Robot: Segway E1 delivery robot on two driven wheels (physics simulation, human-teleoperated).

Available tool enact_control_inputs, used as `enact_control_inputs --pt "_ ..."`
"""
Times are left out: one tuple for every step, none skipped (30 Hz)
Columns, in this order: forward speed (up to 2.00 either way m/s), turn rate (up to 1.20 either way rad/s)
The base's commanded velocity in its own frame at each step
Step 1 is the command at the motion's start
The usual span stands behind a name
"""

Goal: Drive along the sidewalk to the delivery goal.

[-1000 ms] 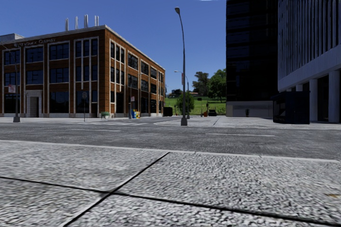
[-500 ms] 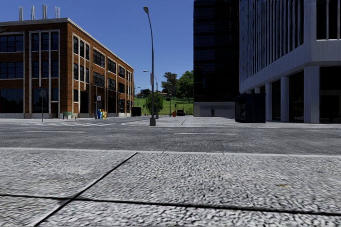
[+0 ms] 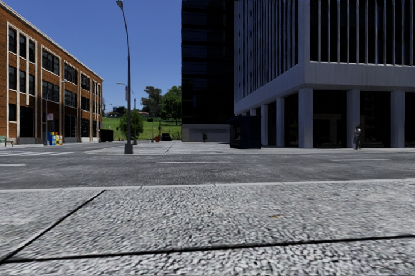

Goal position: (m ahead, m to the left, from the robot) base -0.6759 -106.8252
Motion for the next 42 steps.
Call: enact_control_inputs --pt "0.38 -0.64" --pt "0.38 -0.64" --pt "0.38 -0.64" --pt "0.38 -0.64" --pt "0.48 -0.64" --pt "0.64 -0.64" --pt "0.64 -0.64" --pt "0.72 -0.64" --pt "0.74 -0.64" --pt "0.75 -0.64" --pt "0.75 -0.64" --pt "0.75 -0.64" --pt "0.75 -0.64" --pt "0.75 -0.64" --pt "0.75 -0.64" --pt "0.75 -0.64" --pt "0.75 -0.64" --pt "0.75 -0.64" --pt "0.75 -0.64" --pt "0.75 -0.64" --pt "0.75 -0.64" --pt "0.75 -0.64" --pt "0.78 -0.64" --pt "0.78 -0.64" --pt "0.82 -0.64" --pt "0.84 -0.64" --pt "0.84 -0.64" --pt "0.84 -0.64" --pt "0.84 -0.64" --pt "0.84 -0.64" --pt "0.84 -0.64" --pt "0.84 -0.64" --pt "0.84 -0.64" --pt "0.84 -0.64" --pt "0.84 -0.64" --pt "0.84 -0.64" --pt "0.84 -0.64" --pt "0.85 -0.64" --pt "0.86 -0.64" --pt "0.87 -0.64" --pt "0.87 -0.64" --pt "0.87 -0.64"
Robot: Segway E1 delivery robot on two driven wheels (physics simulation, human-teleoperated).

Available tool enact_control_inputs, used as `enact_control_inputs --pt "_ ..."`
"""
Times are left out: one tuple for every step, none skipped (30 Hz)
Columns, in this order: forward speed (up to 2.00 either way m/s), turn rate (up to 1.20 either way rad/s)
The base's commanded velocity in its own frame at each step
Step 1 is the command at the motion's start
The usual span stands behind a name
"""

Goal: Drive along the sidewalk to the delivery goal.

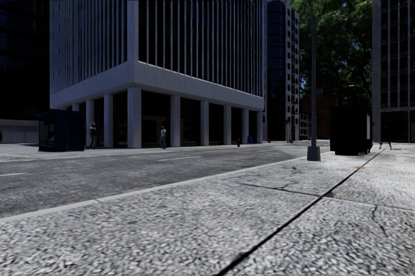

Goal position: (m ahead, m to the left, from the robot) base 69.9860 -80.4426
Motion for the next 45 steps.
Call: enact_control_inputs --pt "0.87 -0.64" --pt "0.88 -0.64" --pt "0.88 -0.64" --pt "0.89 -0.64" --pt "0.9 -0.64" --pt "0.9 -0.64" --pt "0.9 -0.64" --pt "0.9 -0.64" --pt "0.92 -0.64" --pt "1.03 -0.64" --pt "1.03 -0.64" --pt "1.08 -0.64" --pt "1.1 -0.64" --pt "1.1 -0.64" --pt "1.1 -0.64" --pt "1.11 -0.64" --pt "1.13 -0.64" --pt "1.17 -0.64" --pt "1.19 -0.64" --pt "1.19 -0.64" --pt "1.24 -0.64" --pt "1.28 -0.64" --pt "1.32 -0.64" --pt "1.32 -0.64" --pt "1.38 -0.64" --pt "1.43 -0.64" --pt "1.46 -0.64" --pt "1.46 -0.64" --pt "1.5 -0.64" --pt "1.54 -0.64" --pt "1.57 -0.64" --pt "1.57 -0.64" --pt "1.61 -0.64" --pt "1.66 -0.64" --pt "1.71 -0.49" --pt "1.71 -0.49" --pt "1.76 -0.03" --pt "1.8 0.0" --pt "1.81 0.0" --pt "1.81 0.0" --pt "1.81 0.0" --pt "1.81 0.0" --pt "1.81 0.0" --pt "1.81 0.0" --pt "1.84 0.0"
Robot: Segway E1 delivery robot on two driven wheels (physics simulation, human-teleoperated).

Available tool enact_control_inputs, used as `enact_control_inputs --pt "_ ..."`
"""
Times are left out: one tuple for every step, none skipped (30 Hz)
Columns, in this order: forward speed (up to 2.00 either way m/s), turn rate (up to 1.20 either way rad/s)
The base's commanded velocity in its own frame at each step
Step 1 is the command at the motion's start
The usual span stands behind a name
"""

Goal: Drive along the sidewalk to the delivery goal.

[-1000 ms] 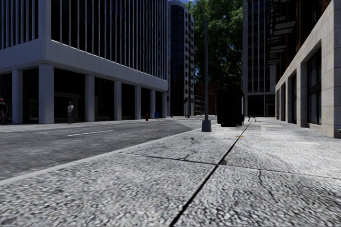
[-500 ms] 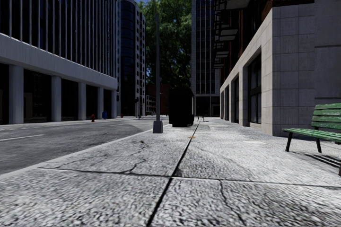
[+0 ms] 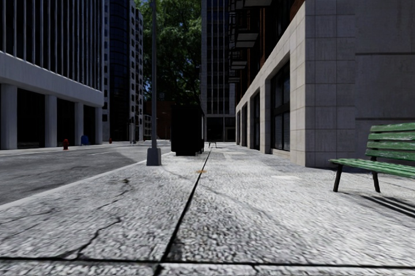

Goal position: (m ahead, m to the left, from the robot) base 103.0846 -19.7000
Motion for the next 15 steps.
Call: enact_control_inputs --pt "1.9 0.0" --pt "1.95 0.0" --pt "1.95 0.0" --pt "2.0 0.0" --pt "2.0 0.0" --pt "2.0 0.0" --pt "2.0 0.0" --pt "2.0 0.0" --pt "2.0 0.0" --pt "2.0 0.0" --pt "2.0 0.0" --pt "2.0 0.0" --pt "2.0 -0.11" --pt "2.0 -0.24" --pt "2.0 -0.27"
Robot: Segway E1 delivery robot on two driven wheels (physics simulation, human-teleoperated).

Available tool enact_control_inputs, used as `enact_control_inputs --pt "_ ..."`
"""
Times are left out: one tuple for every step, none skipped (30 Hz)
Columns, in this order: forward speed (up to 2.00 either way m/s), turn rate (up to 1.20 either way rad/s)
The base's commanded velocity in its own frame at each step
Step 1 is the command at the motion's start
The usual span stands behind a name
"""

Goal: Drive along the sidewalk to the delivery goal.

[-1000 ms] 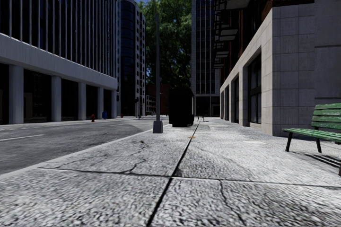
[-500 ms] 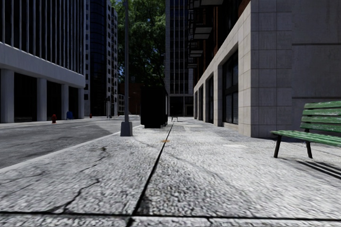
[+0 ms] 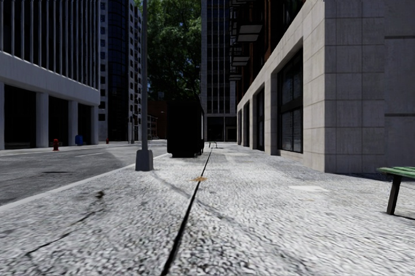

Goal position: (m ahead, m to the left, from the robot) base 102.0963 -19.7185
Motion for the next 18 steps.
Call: enact_control_inputs --pt "2.0 -0.27" --pt "2.0 -0.28" --pt "2.0 -0.29" --pt "2.0 -0.29" --pt "2.0 -0.29" --pt "2.0 -0.29" --pt "2.0 -0.29" --pt "2.0 -0.29" --pt "2.0 -0.29" --pt "2.0 -0.29" --pt "2.0 -0.29" --pt "2.0 -0.29" --pt "2.0 -0.29" --pt "2.0 -0.29" --pt "2.0 -0.29" --pt "2.0 -0.29" --pt "2.0 -0.29" --pt "2.0 -0.29"
